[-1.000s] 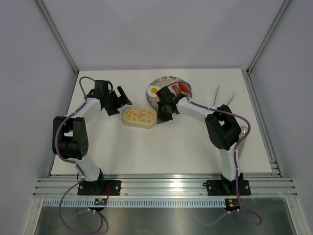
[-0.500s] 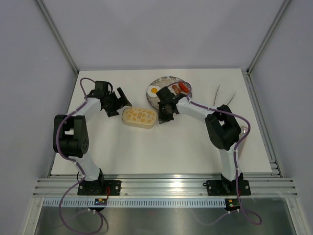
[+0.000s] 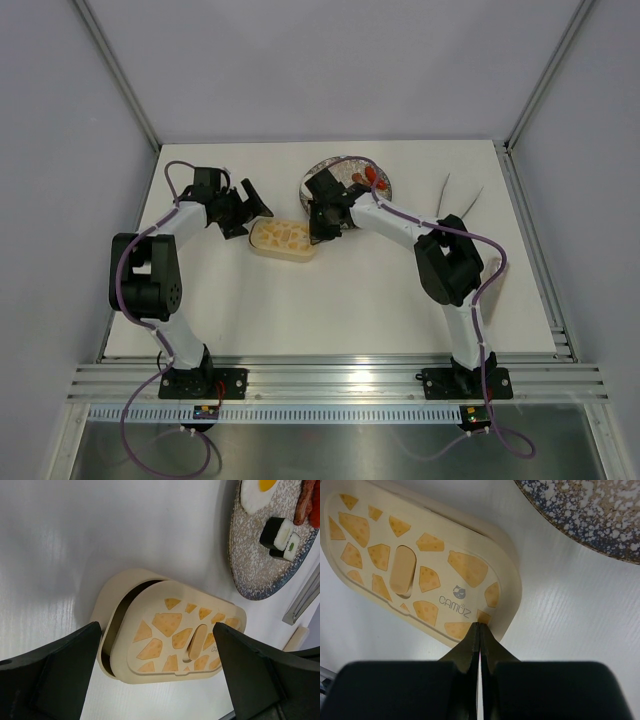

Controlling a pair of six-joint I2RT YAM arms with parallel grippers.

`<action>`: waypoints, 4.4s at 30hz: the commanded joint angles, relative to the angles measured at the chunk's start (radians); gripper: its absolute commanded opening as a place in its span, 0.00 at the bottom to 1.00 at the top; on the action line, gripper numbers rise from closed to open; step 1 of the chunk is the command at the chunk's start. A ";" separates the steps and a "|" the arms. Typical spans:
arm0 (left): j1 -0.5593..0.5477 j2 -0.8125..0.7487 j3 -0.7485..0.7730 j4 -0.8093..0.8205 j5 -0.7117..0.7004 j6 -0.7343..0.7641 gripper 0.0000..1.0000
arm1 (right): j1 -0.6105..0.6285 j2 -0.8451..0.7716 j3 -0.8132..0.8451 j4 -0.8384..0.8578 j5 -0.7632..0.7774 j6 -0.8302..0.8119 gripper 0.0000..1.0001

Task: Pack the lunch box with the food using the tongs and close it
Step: Close the box lid on the packing box.

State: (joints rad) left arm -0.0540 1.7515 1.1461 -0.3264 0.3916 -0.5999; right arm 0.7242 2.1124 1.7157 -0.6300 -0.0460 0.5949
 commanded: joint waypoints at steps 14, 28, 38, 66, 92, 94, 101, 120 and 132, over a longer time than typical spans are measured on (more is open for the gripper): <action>-0.004 0.006 0.007 0.026 0.013 0.017 0.99 | 0.003 -0.141 -0.045 0.013 0.104 -0.026 0.01; -0.004 0.016 0.012 0.021 0.013 0.022 0.99 | -0.029 -0.129 -0.119 -0.023 0.164 -0.044 0.02; -0.006 0.016 0.009 0.027 0.024 0.020 0.99 | -0.026 -0.051 -0.076 -0.022 0.101 -0.044 0.01; -0.017 0.016 0.006 0.032 0.038 0.017 0.99 | 0.006 0.055 0.084 -0.085 0.075 -0.063 0.00; -0.017 -0.262 0.089 -0.163 -0.224 0.140 0.99 | 0.069 -0.062 0.191 -0.146 0.215 -0.109 0.01; -0.017 -0.282 0.089 -0.175 -0.227 0.143 0.99 | 0.072 -0.040 0.206 -0.145 0.207 -0.106 0.01; -0.018 -0.336 0.067 -0.194 -0.218 0.150 0.99 | 0.072 0.078 0.231 -0.128 0.146 -0.093 0.02; -0.017 -0.414 0.023 -0.203 -0.192 0.141 0.99 | 0.099 0.112 0.373 -0.139 0.126 -0.121 0.01; -0.004 -0.529 0.055 -0.299 -0.309 0.095 0.99 | 0.130 0.306 0.547 -0.043 -0.020 -0.113 0.02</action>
State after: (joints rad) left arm -0.0677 1.2758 1.1580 -0.6163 0.1303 -0.4873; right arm 0.8494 2.3367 2.2082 -0.6998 -0.0021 0.4862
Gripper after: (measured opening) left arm 0.988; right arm 0.020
